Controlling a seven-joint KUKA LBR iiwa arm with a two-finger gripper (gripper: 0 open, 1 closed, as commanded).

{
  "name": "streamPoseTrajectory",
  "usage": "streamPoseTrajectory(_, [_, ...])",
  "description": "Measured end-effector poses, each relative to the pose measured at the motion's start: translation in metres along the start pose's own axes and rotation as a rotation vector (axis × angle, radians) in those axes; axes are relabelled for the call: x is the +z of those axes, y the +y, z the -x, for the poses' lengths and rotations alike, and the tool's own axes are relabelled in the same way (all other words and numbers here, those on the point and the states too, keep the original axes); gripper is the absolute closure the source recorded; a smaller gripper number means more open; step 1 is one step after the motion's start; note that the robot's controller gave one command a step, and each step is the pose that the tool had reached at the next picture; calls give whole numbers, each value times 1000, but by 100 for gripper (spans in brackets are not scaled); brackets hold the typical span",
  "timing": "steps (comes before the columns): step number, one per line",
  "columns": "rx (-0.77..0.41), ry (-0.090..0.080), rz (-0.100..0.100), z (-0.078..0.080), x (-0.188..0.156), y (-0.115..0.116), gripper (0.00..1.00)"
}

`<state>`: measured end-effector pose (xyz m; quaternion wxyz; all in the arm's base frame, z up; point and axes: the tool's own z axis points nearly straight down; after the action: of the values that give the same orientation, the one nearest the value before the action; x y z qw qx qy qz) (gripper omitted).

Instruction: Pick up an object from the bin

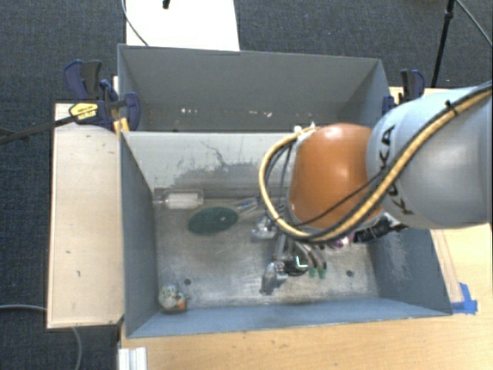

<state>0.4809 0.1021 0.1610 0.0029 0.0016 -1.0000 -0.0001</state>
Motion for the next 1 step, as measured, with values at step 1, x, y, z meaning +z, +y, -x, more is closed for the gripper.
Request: streamPoseTrajectory(1, [146, -9, -3, 33, 28, -116, 0])
